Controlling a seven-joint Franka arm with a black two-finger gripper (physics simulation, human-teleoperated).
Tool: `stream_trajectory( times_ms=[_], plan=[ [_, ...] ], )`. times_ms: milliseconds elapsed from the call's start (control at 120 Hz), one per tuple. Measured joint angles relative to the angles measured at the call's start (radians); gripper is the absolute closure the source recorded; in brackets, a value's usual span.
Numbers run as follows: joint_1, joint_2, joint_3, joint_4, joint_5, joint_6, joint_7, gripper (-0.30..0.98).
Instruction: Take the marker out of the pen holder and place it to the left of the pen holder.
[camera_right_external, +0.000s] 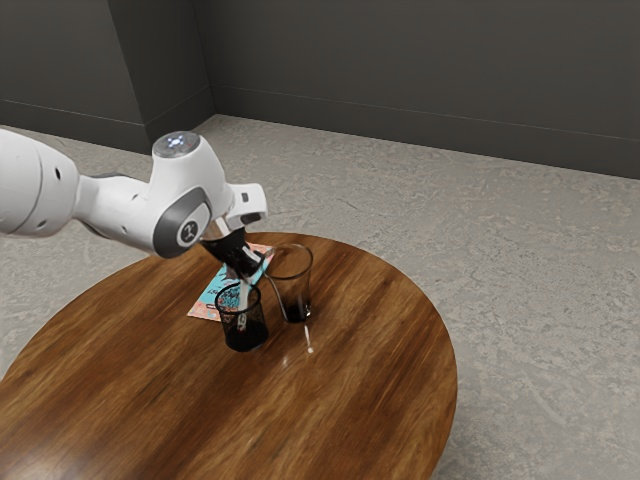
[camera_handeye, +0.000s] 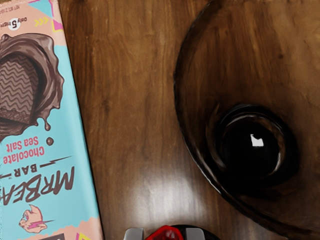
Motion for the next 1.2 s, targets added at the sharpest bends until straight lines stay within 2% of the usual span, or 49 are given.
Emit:
stream_trajectory(
  times_ms=[192, 342, 375, 475, 583, 642, 708, 883, 975, 1092, 1200],
  plan=[
    [-0.014, -0.147, 0.004, -0.002, 0.011, -0.025, -0.018, 0.76],
    [-0.013, -0.31, 0.003, -0.008, 0.026, -0.122, -0.038, 0.77],
    [-0.009, -0.348, 0.003, -0.009, 0.054, -0.165, -0.048, 0.77],
    [0.004, -0.414, 0.013, -0.008, 0.196, -0.343, -0.103, 0.78],
    [0.009, -0.452, 0.072, -0.008, 0.323, -0.555, -0.177, 0.78],
    [0.009, -0.443, 0.083, -0.008, 0.376, -0.659, -0.222, 0.78],
    [0.009, -0.379, 0.095, -0.008, 0.416, -0.752, -0.274, 0.78],
    [0.011, -0.225, 0.117, -0.011, 0.458, -0.855, -0.387, 0.78],
    [0.019, -0.171, 0.118, -0.015, 0.459, -0.843, -0.421, 0.78],
    [0.005, -0.118, 0.147, -0.013, 0.426, -0.811, -0.42, 0.78],
    [0.033, -0.091, 0.16, -0.011, 0.386, -0.785, -0.396, 0.78]
  ],
)
